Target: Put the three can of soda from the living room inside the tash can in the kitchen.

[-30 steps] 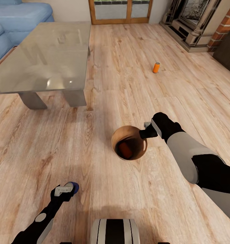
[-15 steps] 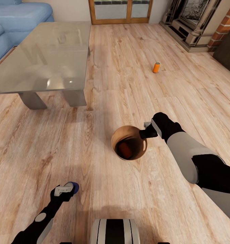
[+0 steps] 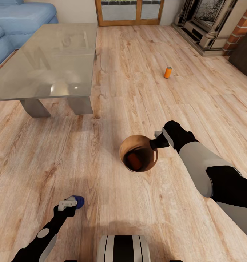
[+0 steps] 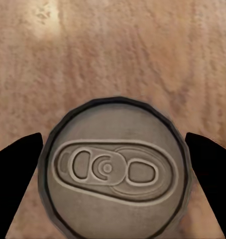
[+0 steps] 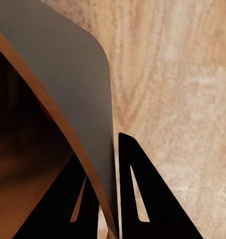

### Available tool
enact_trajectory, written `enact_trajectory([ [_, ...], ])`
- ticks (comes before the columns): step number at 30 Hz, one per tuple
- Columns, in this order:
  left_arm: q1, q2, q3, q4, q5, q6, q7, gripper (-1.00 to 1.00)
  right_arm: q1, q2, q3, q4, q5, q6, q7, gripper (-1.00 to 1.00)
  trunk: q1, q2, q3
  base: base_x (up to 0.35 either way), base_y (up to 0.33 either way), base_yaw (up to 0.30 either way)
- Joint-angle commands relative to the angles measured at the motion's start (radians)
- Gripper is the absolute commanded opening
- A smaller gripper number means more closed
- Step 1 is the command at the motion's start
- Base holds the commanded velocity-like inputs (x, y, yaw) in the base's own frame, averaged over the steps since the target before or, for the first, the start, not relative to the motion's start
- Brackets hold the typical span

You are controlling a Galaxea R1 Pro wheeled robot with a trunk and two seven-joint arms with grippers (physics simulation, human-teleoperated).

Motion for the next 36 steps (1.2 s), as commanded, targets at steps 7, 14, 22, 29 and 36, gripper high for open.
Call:
enact_trajectory([
  [7, 0.000, -0.001, 0.001, 0.002, -0.001, 0.002, 0.003, -1.00, 0.000, 0.001, -0.003, 0.000, -0.028, 0.003, 0.003, -1.00, 0.000, 0.000, 0.004, 0.000, 0.000, 0.000],
  [14, -0.001, 0.000, 0.000, 0.030, 0.000, 0.043, 0.002, -1.00, 0.001, 0.001, -0.003, -0.001, -0.028, 0.003, 0.003, -1.00, -0.004, 0.002, 0.031, 0.000, 0.000, 0.000],
  [22, -0.001, 0.002, -0.001, 0.035, 0.002, 0.055, 0.001, -1.00, 0.001, 0.000, -0.002, 0.000, -0.029, 0.003, 0.003, -1.00, -0.007, 0.004, 0.062, 0.000, 0.000, 0.000],
  [29, -0.001, 0.003, -0.001, 0.034, 0.002, 0.056, 0.001, -1.00, 0.003, -0.001, 0.000, 0.000, -0.028, 0.003, 0.003, -1.00, -0.034, 0.053, 0.084, 0.000, 0.000, 0.000],
  [36, -0.001, 0.003, 0.002, -0.003, 0.006, 0.075, -0.003, -1.00, 0.007, -0.002, 0.002, 0.000, -0.029, 0.003, 0.004, -1.00, -0.061, 0.102, 0.106, 0.000, 0.000, 0.000],
])
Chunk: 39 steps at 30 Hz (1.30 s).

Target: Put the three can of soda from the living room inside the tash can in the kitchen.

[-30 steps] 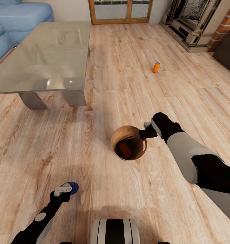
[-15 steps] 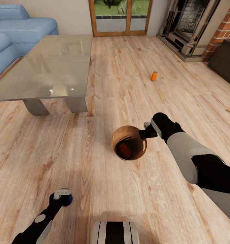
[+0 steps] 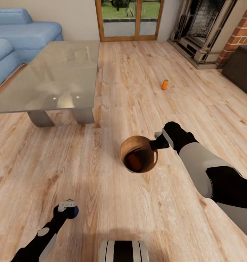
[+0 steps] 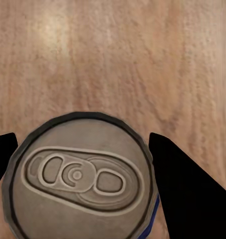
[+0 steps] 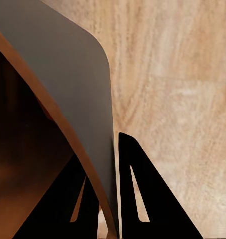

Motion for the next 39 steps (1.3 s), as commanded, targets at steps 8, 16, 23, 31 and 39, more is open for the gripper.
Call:
enact_trajectory([
  [8, 0.007, 0.002, 0.135, -0.550, -0.003, 0.399, -0.011, -1.00, 0.007, -0.001, -0.003, 0.002, -0.027, 0.002, 0.011, -1.00, -0.031, 0.056, 0.025, 0.000, 0.000, 0.000],
  [16, -0.036, 0.043, 0.204, -0.991, -0.001, 0.941, -0.071, -1.00, 0.059, 0.018, 0.003, 0.013, -0.027, 0.002, 0.012, -1.00, -0.061, 0.112, 0.050, 0.000, 0.000, 0.000],
  [23, -0.256, 0.094, 0.207, -1.025, 0.001, 1.272, -0.363, -1.00, 0.065, 0.022, -0.007, 0.029, -0.029, 0.002, 0.023, -1.00, -0.088, 0.161, 0.072, 0.000, 0.000, 0.000],
  [31, -0.381, 0.114, 0.196, -1.022, 0.041, 1.286, -0.557, -1.00, 0.065, 0.021, -0.010, 0.056, -0.029, 0.002, 0.103, -1.00, -0.119, 0.217, 0.097, 0.000, 0.000, 0.000],
  [39, -0.399, 0.108, 0.126, -0.989, 0.229, 1.286, -0.584, -1.00, 0.066, 0.028, -0.007, 0.111, -0.030, 0.002, 0.114, -1.00, -0.150, 0.273, 0.122, 0.000, 0.000, 0.000],
])
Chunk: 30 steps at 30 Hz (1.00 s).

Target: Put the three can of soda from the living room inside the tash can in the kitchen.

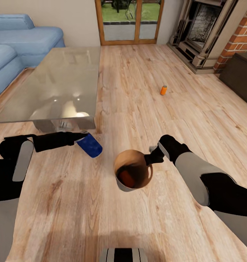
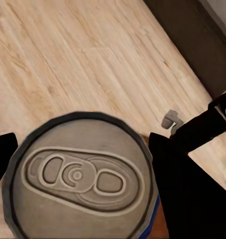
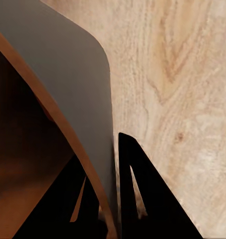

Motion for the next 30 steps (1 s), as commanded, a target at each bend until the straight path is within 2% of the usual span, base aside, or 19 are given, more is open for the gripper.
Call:
enact_trajectory([
  [1, 0.000, -0.001, -0.015, 0.001, 0.000, 0.000, -0.003, -1.00, 0.000, 0.003, -0.009, 0.006, -0.030, 0.004, 0.003, -1.00, -0.004, 0.007, 0.003, 0.000, 0.000, 0.000],
  [3, -0.001, -0.006, -0.079, 0.003, 0.038, 0.000, -0.004, -1.00, 0.000, 0.011, -0.009, 0.016, -0.030, 0.004, 0.004, -1.00, -0.012, 0.021, 0.010, 0.000, 0.000, 0.000],
  [4, -0.001, -0.009, -0.098, 0.003, 0.051, 0.000, -0.004, -1.00, 0.001, 0.014, -0.009, 0.019, -0.031, 0.004, 0.004, -1.00, -0.015, 0.028, 0.013, 0.000, 0.000, 0.000],
  [6, -0.001, -0.023, -0.190, 0.003, 0.109, 0.000, -0.004, -1.00, 0.005, 0.026, -0.010, 0.034, -0.031, 0.004, 0.004, -1.00, -0.023, 0.042, 0.019, 0.000, 0.000, 0.000],
  [10, -0.001, -0.050, -0.240, 0.000, 0.137, 0.000, -0.004, -1.00, 0.007, 0.043, -0.009, 0.051, -0.031, 0.004, 0.003, -1.00, -0.038, 0.070, 0.031, 0.000, 0.000, 0.000],
  [13, -0.001, -0.063, -0.246, -0.004, 0.149, 0.000, -0.003, -1.00, 0.007, 0.053, -0.009, 0.056, -0.031, 0.004, 0.003, -1.00, -0.050, 0.091, 0.041, 0.000, 0.000, 0.000],
  [17, -0.001, -0.099, -0.264, -0.006, 0.155, 0.000, 0.000, -1.00, 0.007, 0.065, -0.006, 0.058, -0.030, 0.004, 0.000, -1.00, -0.058, 0.105, 0.047, 0.000, 0.000, 0.000],
  [20, 0.003, -0.114, -0.350, 0.002, 0.148, 0.000, 0.020, -1.00, 0.007, 0.070, -0.004, 0.048, -0.029, 0.004, -0.004, -1.00, -0.058, 0.105, 0.047, 0.000, 0.000, 0.000],
  [23, 0.004, -0.116, -0.378, 0.005, 0.147, 0.000, 0.069, -1.00, 0.007, 0.071, -0.003, 0.043, -0.028, 0.004, -0.006, -1.00, -0.058, 0.105, 0.047, 0.000, 0.000, 0.000],
  [25, 0.006, -0.116, -0.410, 0.013, 0.146, 0.000, 0.109, -1.00, 0.006, 0.072, -0.003, 0.041, -0.028, 0.004, -0.006, -1.00, -0.058, 0.105, 0.047, 0.000, 0.000, 0.000],
  [26, 0.006, -0.117, -0.459, 0.031, 0.145, 0.000, 0.135, -1.00, 0.006, 0.072, -0.002, 0.040, -0.028, 0.004, -0.006, -1.00, -0.058, 0.105, 0.047, 0.000, 0.000, 0.000],
  [27, 0.006, -0.117, -0.491, 0.043, 0.145, -0.002, 0.146, -1.00, 0.006, 0.072, -0.002, 0.039, -0.028, 0.004, -0.007, -1.00, -0.058, 0.105, 0.047, 0.000, 0.000, 0.000],
  [29, 0.007, -0.117, -0.530, 0.058, 0.146, -0.039, 0.166, -1.00, 0.006, 0.073, -0.002, 0.038, -0.028, 0.004, -0.007, -1.00, -0.058, 0.105, 0.047, 0.000, 0.000, 0.000],
  [30, 0.007, -0.117, -0.536, 0.059, 0.146, -0.045, 0.171, -1.00, 0.006, 0.073, -0.002, 0.038, -0.028, 0.004, -0.007, -1.00, -0.058, 0.105, 0.047, 0.000, 0.000, 0.000],
])
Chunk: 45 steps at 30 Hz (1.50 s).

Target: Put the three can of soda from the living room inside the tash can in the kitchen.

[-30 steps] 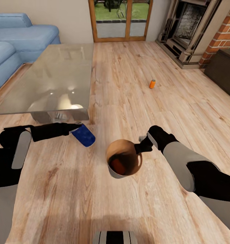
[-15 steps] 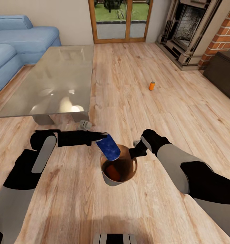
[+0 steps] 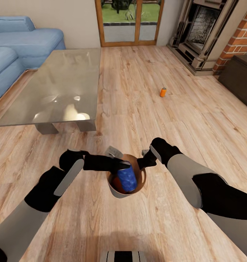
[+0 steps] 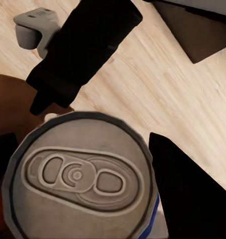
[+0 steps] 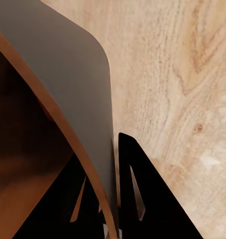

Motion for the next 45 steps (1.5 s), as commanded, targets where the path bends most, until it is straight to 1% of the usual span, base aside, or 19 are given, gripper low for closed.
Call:
enact_trajectory([
  [1, 0.000, 0.000, -0.008, 0.003, -0.001, -0.010, 0.005, -1.00, 0.000, 0.001, -0.011, 0.000, -0.036, 0.005, 0.003, -1.00, 0.000, 0.000, 0.000, 0.000, 0.000, 0.000],
  [3, 0.000, 0.001, -0.016, 0.006, -0.003, -0.018, 0.013, -1.00, 0.000, 0.003, -0.011, 0.000, -0.036, 0.005, 0.003, -1.00, 0.000, 0.000, 0.000, 0.000, 0.000, 0.000],
  [4, 0.000, 0.000, -0.020, 0.007, -0.022, -0.022, 0.015, -1.00, 0.000, 0.004, -0.011, 0.000, -0.036, 0.005, 0.003, -1.00, 0.000, 0.000, 0.000, 0.000, 0.000, 0.000],
  [5, 0.000, 0.000, -0.023, 0.008, -0.053, -0.027, 0.017, -1.00, 0.000, 0.006, -0.012, 0.000, -0.036, 0.005, 0.003, -1.00, 0.000, 0.000, 0.000, 0.000, 0.000, 0.000],
  [6, 0.000, 0.000, -0.025, 0.009, -0.069, -0.033, 0.017, -1.00, 0.000, 0.006, -0.012, 0.000, -0.036, 0.005, 0.003, -1.00, 0.000, 0.000, 0.000, 0.000, 0.000, 0.000],
  [8, 0.003, 0.000, -0.029, 0.018, -0.127, -0.070, 0.016, -1.00, 0.000, 0.008, -0.012, 0.000, -0.036, 0.005, 0.003, -1.00, 0.000, 0.000, 0.000, 0.000, 0.000, 0.000],
  [10, 0.005, -0.001, -0.031, 0.029, -0.150, -0.088, 0.018, -1.00, 0.000, 0.009, -0.012, 0.000, -0.036, 0.005, 0.003, -1.00, 0.000, 0.000, 0.000, 0.000, 0.000, 0.000],
  [14, 0.006, -0.001, -0.035, 0.040, -0.178, -0.110, 0.023, -1.00, 0.000, 0.010, -0.011, 0.001, -0.036, 0.005, 0.003, -1.00, 0.000, 0.000, 0.000, 0.000, 0.000, 0.000],
  [16, 0.006, -0.001, -0.035, 0.043, -0.201, -0.126, 0.023, -1.00, 0.000, 0.012, -0.011, 0.001, -0.036, 0.005, 0.003, -1.00, 0.000, 0.000, 0.000, 0.000, 0.000, 0.000],
  [18, 0.008, -0.001, -0.034, 0.074, -0.256, -0.165, 0.024, -1.00, 0.000, 0.019, -0.011, 0.001, -0.036, 0.005, 0.003, -1.00, 0.000, 0.000, 0.000, 0.000, 0.000, 0.000],
  [19, 0.008, -0.001, -0.035, 0.088, -0.266, -0.174, 0.024, -1.00, 0.000, 0.021, -0.011, 0.001, -0.036, 0.005, 0.003, -1.00, 0.000, 0.000, 0.000, 0.000, 0.000, 0.000],
  [20, 0.009, -0.005, -0.038, 0.137, -0.285, -0.200, 0.024, -1.00, 0.000, 0.028, -0.011, 0.001, -0.036, 0.005, 0.003, -1.00, 0.000, 0.000, 0.000, 0.000, 0.000, 0.000],
  [25, 0.009, -0.018, -0.043, 0.194, -0.302, -0.239, 0.020, -1.00, 0.000, 0.039, -0.010, 0.000, -0.036, 0.005, 0.003, -1.00, 0.000, 0.000, 0.000, 0.000, 0.000, 0.000],
  [29, 0.009, -0.025, -0.100, 0.231, -0.305, -0.246, 0.021, -1.00, 0.000, 0.048, -0.009, -0.001, -0.036, 0.005, 0.003, -1.00, 0.000, 0.000, 0.000, 0.000, 0.000, 0.000],
  [32, 0.009, -0.041, -0.119, 0.254, -0.306, -0.247, 0.021, -1.00, 0.000, 0.048, -0.009, -0.001, -0.036, 0.005, 0.003, -1.00, 0.000, 0.000, 0.000, 0.000, 0.000, 0.000],
  [35, 0.009, -0.053, -0.127, 0.271, -0.306, -0.248, 0.022, -1.00, 0.000, 0.048, -0.009, -0.004, -0.036, 0.005, 0.003, -1.00, 0.000, 0.000, 0.000, 0.000, 0.000, 0.000],
  [39, 0.009, -0.059, -0.130, 0.278, -0.309, -0.248, 0.022, -1.00, 0.000, 0.048, -0.009, -0.008, -0.036, 0.005, 0.003, -1.00, 0.000, 0.000, 0.000, 0.000, 0.000, 0.000],
  [40, 0.009, -0.060, -0.130, 0.279, -0.310, -0.248, 0.022, 1.00, 0.000, 0.048, -0.009, -0.009, -0.036, 0.005, 0.003, -1.00, 0.000, 0.000, 0.000, 0.000, 0.000, 0.000],
  [45, 0.009, -0.060, -0.131, 0.280, -0.310, -0.249, 0.023, 1.00, 0.000, 0.048, -0.009, -0.009, -0.035, 0.005, 0.003, -1.00, 0.000, 0.000, 0.000, 0.000, 0.000, 0.000],
])
